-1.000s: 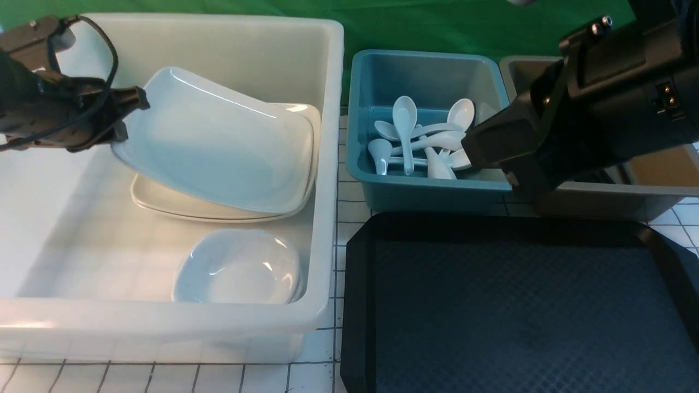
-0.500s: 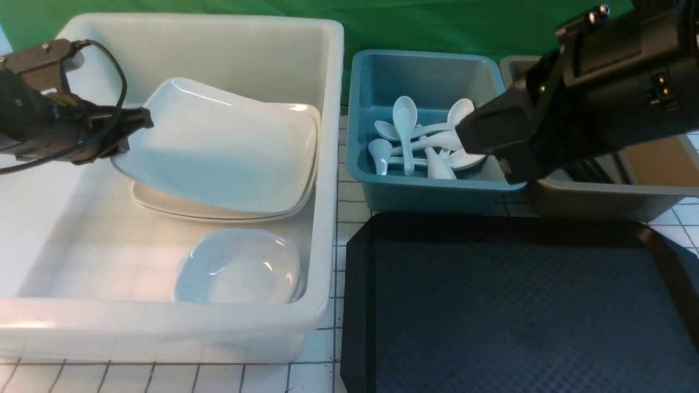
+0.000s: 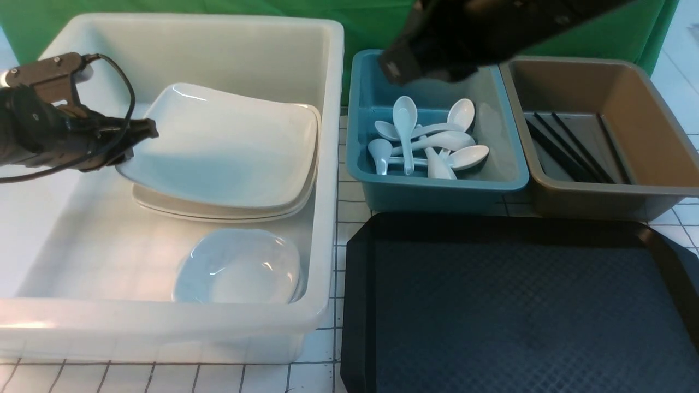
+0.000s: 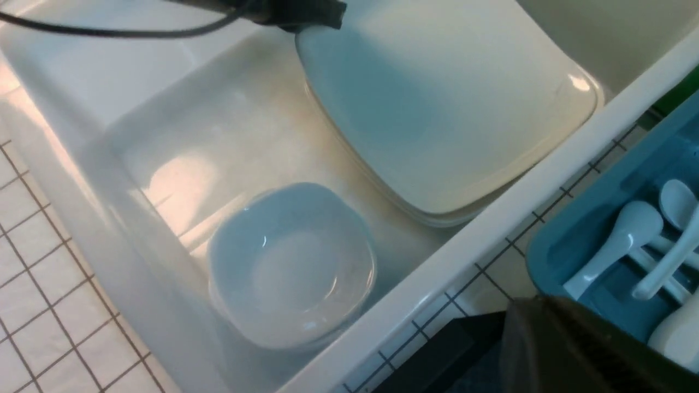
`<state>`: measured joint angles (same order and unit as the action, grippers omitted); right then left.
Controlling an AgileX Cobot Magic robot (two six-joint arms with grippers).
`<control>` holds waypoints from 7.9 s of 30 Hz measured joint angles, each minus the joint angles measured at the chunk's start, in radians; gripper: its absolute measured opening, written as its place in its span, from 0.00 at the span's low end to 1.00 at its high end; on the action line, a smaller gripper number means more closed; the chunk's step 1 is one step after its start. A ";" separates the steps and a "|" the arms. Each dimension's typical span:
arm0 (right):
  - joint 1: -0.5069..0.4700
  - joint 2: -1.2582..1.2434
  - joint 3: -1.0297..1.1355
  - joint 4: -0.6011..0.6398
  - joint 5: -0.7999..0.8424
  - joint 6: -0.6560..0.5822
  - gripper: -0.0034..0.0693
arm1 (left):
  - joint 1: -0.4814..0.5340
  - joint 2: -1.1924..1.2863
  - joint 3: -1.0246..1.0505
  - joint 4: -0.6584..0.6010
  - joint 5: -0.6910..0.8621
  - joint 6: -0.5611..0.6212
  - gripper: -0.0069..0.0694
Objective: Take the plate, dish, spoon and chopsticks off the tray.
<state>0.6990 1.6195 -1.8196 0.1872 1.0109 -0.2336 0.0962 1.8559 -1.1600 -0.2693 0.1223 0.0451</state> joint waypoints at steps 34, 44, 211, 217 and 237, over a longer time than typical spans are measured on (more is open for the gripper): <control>0.042 0.025 -0.248 -0.238 0.179 0.133 0.05 | -0.011 -0.508 -0.095 0.077 0.449 0.089 0.15; 0.042 -0.445 -0.046 -0.517 0.173 0.316 0.05 | -0.011 -1.090 0.017 -0.029 0.603 0.165 0.10; -0.718 -1.617 1.830 -0.160 -0.762 0.152 0.38 | -0.072 -1.856 1.166 0.218 0.107 0.058 0.10; -0.718 -1.617 1.830 -0.160 -0.762 0.153 0.38 | -0.072 -1.856 1.166 0.218 0.107 0.058 0.10; -0.718 -1.617 1.830 -0.160 -0.762 0.153 0.38 | -0.072 -1.856 1.166 0.218 0.107 0.059 0.10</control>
<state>-0.0187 0.0022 0.0105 0.0271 0.2492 -0.0804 0.0242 -0.0004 0.0064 -0.0514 0.2295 0.1045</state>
